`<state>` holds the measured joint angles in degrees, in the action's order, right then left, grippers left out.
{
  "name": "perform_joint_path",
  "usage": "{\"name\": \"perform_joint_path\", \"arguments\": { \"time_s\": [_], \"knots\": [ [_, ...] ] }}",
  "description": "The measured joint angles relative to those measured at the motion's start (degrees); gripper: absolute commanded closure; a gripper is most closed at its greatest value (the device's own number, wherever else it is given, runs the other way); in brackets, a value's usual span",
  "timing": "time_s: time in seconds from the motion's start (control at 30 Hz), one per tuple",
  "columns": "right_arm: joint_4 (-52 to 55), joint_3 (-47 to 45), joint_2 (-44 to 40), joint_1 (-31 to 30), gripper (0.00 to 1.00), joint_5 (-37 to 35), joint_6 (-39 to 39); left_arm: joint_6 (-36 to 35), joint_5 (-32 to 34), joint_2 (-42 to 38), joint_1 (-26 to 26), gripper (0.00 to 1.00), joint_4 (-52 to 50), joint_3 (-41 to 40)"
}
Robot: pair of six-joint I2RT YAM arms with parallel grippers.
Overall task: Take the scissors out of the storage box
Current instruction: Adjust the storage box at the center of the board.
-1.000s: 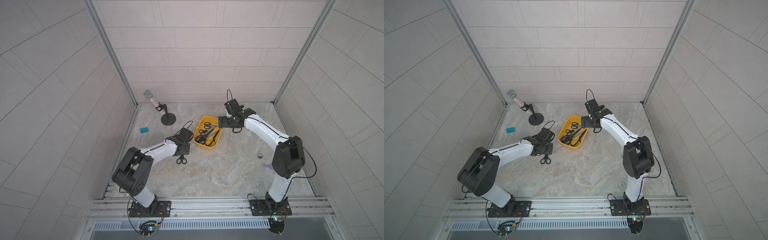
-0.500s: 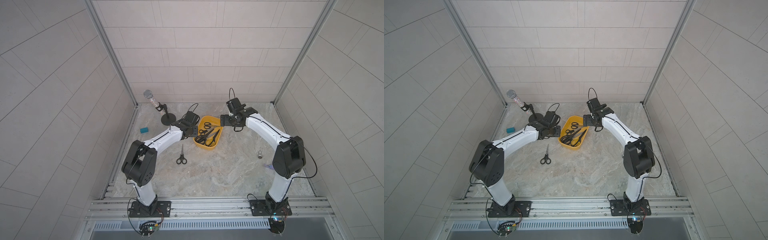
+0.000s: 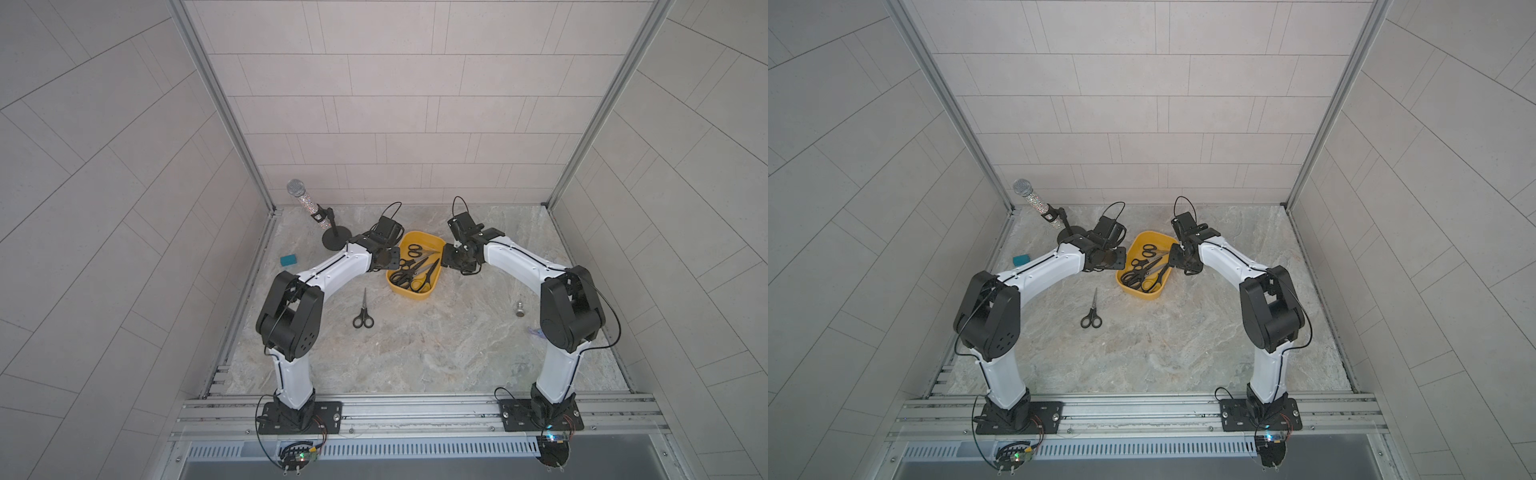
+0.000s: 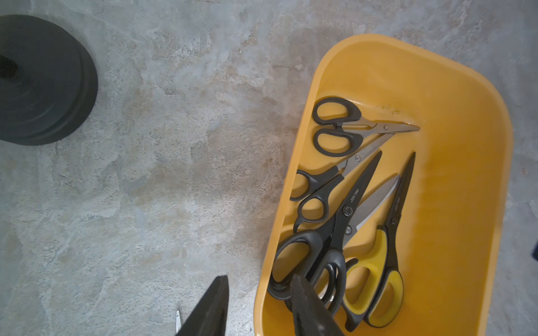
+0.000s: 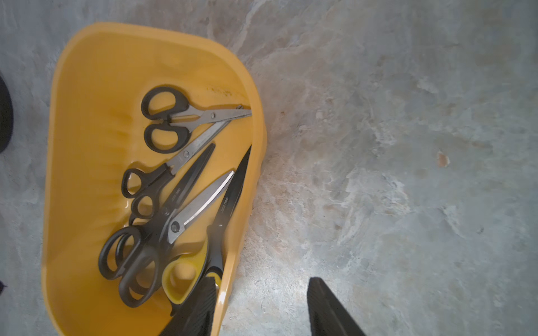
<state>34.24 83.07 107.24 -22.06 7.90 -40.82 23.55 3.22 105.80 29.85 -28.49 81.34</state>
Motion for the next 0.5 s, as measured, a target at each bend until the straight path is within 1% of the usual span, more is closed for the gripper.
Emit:
{"name": "perform_joint_path", "arguments": {
  "time_s": [0.23, 0.37, 0.43, 0.5],
  "knots": [
    [-1.9, 0.1, 1.8, -0.5, 0.47, 1.0, -1.4, 0.0, -0.3, -2.7, 0.0, 0.62, -0.6, -1.4],
    [-1.9, 1.9, 3.8, -0.8, 0.56, 1.4, -2.1, 0.0, -0.3, -3.4, 0.0, 0.64, -0.7, -1.8],
    [-1.9, 2.5, 4.8, -0.9, 0.63, 1.8, -2.5, -0.2, -0.3, -3.4, 0.2, 0.65, -0.9, -1.9],
    [-1.8, 2.6, 5.5, -1.0, 0.71, 1.8, -3.0, -0.5, -0.3, -3.4, 0.5, 0.65, -1.2, -2.0]
  ]
}}
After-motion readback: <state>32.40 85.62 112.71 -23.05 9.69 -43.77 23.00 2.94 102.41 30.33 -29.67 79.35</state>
